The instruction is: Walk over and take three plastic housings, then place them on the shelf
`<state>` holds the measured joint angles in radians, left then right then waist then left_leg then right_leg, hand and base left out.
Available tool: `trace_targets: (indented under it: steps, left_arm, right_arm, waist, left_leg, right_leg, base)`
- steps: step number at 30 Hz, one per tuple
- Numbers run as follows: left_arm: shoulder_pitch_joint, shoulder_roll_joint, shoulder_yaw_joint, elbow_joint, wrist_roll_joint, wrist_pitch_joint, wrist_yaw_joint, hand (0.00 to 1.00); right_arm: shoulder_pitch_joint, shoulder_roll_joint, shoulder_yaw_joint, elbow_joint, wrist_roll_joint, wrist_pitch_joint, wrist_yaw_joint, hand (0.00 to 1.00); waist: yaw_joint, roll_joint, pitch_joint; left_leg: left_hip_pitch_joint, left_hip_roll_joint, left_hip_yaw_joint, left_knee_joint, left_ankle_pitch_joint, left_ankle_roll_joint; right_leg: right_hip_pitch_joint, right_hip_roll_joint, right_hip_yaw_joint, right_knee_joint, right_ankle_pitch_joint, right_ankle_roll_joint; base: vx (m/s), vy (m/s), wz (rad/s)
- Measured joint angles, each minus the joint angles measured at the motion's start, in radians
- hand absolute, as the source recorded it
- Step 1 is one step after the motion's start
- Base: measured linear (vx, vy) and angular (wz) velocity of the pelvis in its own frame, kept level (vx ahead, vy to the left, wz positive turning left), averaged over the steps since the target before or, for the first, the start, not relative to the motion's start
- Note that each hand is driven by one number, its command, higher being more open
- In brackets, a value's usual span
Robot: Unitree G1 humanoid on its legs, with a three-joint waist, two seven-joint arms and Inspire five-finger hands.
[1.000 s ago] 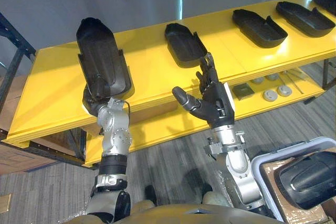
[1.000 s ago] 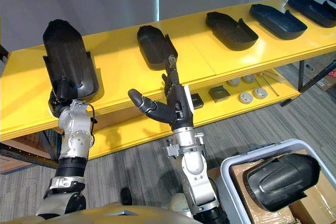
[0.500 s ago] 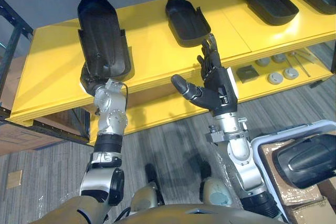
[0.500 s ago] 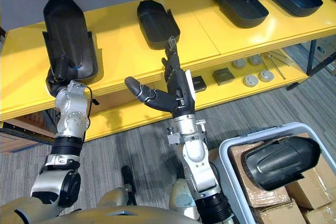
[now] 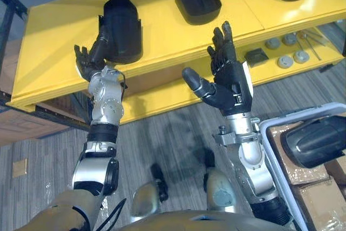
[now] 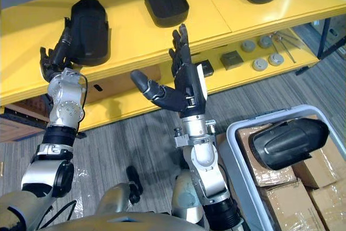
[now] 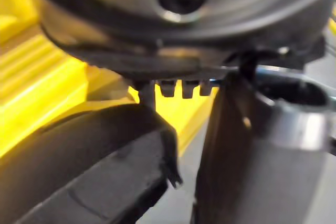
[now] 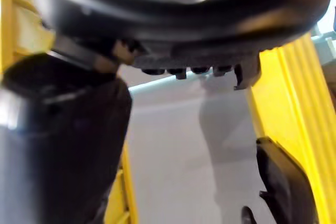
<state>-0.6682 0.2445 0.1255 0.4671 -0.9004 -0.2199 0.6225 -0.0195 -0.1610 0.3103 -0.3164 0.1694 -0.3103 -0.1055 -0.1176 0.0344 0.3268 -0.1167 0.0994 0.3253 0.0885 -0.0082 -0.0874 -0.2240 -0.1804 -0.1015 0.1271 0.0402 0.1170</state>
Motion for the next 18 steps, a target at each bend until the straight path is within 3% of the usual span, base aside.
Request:
trace_targets:
  steps: [2, 3, 5, 9, 12, 18]
  left_arm:
    - [-0.003, 0.019, 0.002, 0.004, 0.009, -0.027, 0.037, 1.0]
    - [-0.018, 0.035, 0.008, 0.005, 0.017, -0.037, 0.066, 1.0]
    - [-0.019, 0.032, 0.009, 0.018, 0.068, -0.055, 0.093, 1.0]
    - [-0.012, 0.027, 0.021, -0.018, 0.292, -0.043, 0.211, 1.0]
    - [0.007, 0.03, 0.069, -0.209, 0.44, 0.043, 0.261, 1.0]
    - [0.102, 0.049, 0.099, -0.608, 0.623, 0.069, 0.238, 1.0]
  right_arm:
    - [0.009, 0.002, 0.016, 0.003, 0.0, 0.005, -0.008, 1.0]
    - [0.022, 0.011, 0.015, 0.003, 0.001, 0.006, -0.015, 1.0]
    - [0.025, 0.006, 0.017, 0.003, 0.001, 0.007, -0.019, 1.0]
    - [0.056, 0.007, 0.016, 0.003, 0.001, 0.006, -0.016, 1.0]
    - [0.102, 0.008, 0.017, 0.003, 0.0, 0.005, -0.013, 1.0]
    - [0.158, 0.008, 0.058, 0.001, -0.006, 0.002, -0.02, 1.0]
  waist:
    - [0.007, 0.007, -0.002]
    - [-0.001, -0.015, -0.001]
    - [-0.004, -0.021, 0.0]
    - [-0.015, -0.024, -0.001]
    - [-0.018, -0.024, -0.001]
    - [-0.008, -0.009, -0.011]
  left_leg:
    - [0.005, 0.03, 0.009, -0.038, 0.032, 0.002]
    - [0.014, 0.025, 0.007, -0.046, 0.051, 0.002]
    - [0.036, 0.019, 0.006, -0.073, 0.064, 0.0]
    - [0.039, 0.022, 0.01, -0.083, 0.073, -0.005]
    - [0.047, 0.028, 0.008, -0.079, 0.078, 0.002]
    - [0.109, 0.026, -0.003, -0.079, 0.045, 0.0]
  right_leg:
    - [0.006, 0.028, 0.0, -0.024, 0.008, -0.005]
    - [0.011, 0.026, -0.002, -0.022, 0.019, -0.007]
    - [0.018, 0.029, -0.002, -0.025, 0.029, -0.007]
    - [0.028, 0.043, -0.001, -0.058, 0.074, -0.025]
    - [0.046, 0.051, -0.002, -0.079, 0.095, -0.029]
    - [0.118, 0.053, -0.008, -0.106, 0.085, -0.039]
  base:
    - [-0.01, -0.047, -0.37]
    - [0.0, -0.05, 0.03]
    - [0.03, -0.046, 0.02]
    - [0.08, -0.025, -0.05]
    - [0.11, -0.005, -0.08]
    - [0.07, 0.028, -0.03]
